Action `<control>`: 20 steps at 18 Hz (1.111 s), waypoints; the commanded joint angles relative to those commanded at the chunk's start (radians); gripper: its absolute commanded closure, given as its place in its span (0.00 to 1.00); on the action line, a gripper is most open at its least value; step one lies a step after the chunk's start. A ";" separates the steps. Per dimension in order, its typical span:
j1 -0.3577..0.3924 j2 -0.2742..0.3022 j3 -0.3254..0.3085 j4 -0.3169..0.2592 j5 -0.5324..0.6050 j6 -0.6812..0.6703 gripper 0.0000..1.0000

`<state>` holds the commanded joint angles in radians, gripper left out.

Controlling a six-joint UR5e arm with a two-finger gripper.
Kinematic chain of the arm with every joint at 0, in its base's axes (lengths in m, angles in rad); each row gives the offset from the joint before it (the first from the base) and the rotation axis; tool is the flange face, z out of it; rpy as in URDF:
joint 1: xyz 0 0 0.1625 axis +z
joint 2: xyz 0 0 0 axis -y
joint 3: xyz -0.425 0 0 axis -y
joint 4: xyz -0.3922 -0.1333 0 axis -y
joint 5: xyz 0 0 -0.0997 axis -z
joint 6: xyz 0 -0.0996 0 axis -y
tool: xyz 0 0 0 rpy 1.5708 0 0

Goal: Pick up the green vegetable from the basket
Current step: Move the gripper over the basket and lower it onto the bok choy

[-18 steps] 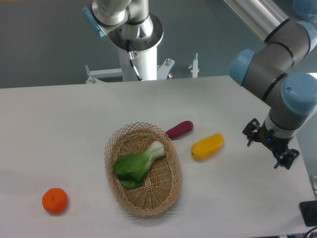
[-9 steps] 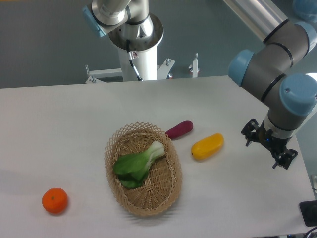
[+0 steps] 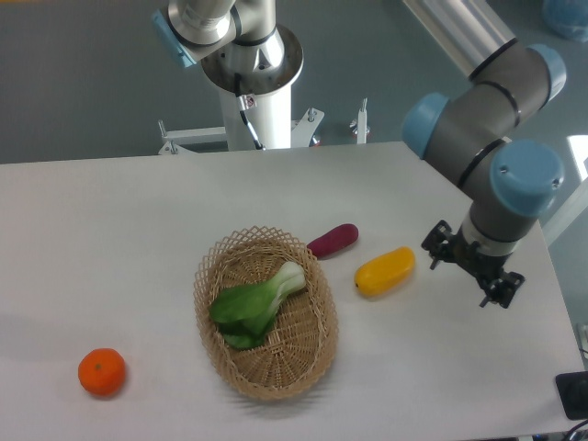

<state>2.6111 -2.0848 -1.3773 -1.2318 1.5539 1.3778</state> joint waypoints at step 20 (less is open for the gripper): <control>-0.298 0.077 -0.235 0.009 0.006 -0.272 0.00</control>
<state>2.3133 -2.0079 -1.6122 -1.2226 1.5600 1.1060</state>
